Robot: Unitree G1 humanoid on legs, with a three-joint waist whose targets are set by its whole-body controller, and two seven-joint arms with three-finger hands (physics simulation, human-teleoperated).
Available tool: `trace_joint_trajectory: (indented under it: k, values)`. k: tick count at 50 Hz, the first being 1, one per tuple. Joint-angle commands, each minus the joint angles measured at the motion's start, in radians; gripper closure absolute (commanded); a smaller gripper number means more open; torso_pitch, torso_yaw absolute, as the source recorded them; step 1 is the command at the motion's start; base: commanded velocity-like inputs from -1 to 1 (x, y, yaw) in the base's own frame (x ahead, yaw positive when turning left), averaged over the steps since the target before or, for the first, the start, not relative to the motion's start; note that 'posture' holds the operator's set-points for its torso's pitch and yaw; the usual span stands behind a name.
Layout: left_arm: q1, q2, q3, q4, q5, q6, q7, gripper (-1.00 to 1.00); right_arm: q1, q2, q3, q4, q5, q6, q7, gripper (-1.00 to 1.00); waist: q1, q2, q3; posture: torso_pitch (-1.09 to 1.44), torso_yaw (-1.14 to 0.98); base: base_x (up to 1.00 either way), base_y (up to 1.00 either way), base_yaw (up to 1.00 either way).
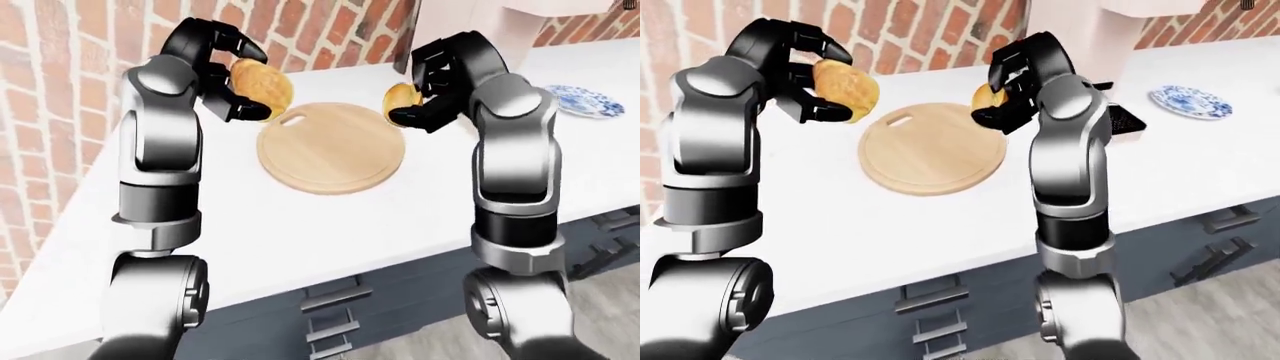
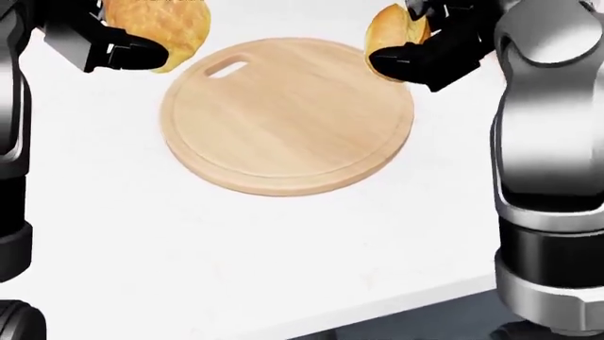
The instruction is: Place all breads on the cutting board.
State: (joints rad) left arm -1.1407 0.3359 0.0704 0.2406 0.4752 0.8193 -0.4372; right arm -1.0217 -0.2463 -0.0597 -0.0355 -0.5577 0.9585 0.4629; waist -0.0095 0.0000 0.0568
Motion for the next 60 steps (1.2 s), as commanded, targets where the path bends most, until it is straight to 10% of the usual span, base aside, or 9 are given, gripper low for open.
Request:
trace_joint_trajectory:
  k: [1,28,50,60]
  values:
    - [-0.039,0.017,0.016,-0.034,0.008,-0.024,0.013,1.0,-0.04,-0.011,-0.01,-0.023,0.006,-0.035,-0.03,1.0,0.0,-0.001,-0.033,0.0,0.0,0.0,0.0,0.0]
    - [-0.032,0.006,0.014,-0.027,0.009,-0.042,0.02,1.0,-0.257,0.018,0.009,0.726,0.133,-0.463,-0.375,1.0,0.008,-0.001,-0.045,0.0,0.0,0.0,0.0,0.0]
    - [-0.033,0.014,0.016,-0.039,0.015,-0.032,0.008,1.0,-0.241,0.057,0.031,0.859,0.079,-0.522,-0.387,1.0,0.013,-0.001,-0.051,0.0,0.0,0.0,0.0,0.0]
    - [-0.055,0.011,0.012,-0.032,0.02,-0.024,0.005,1.0,-0.206,0.069,0.036,0.876,0.082,-0.556,-0.397,0.42,0.012,-0.002,-0.052,0.0,0.0,0.0,0.0,0.0]
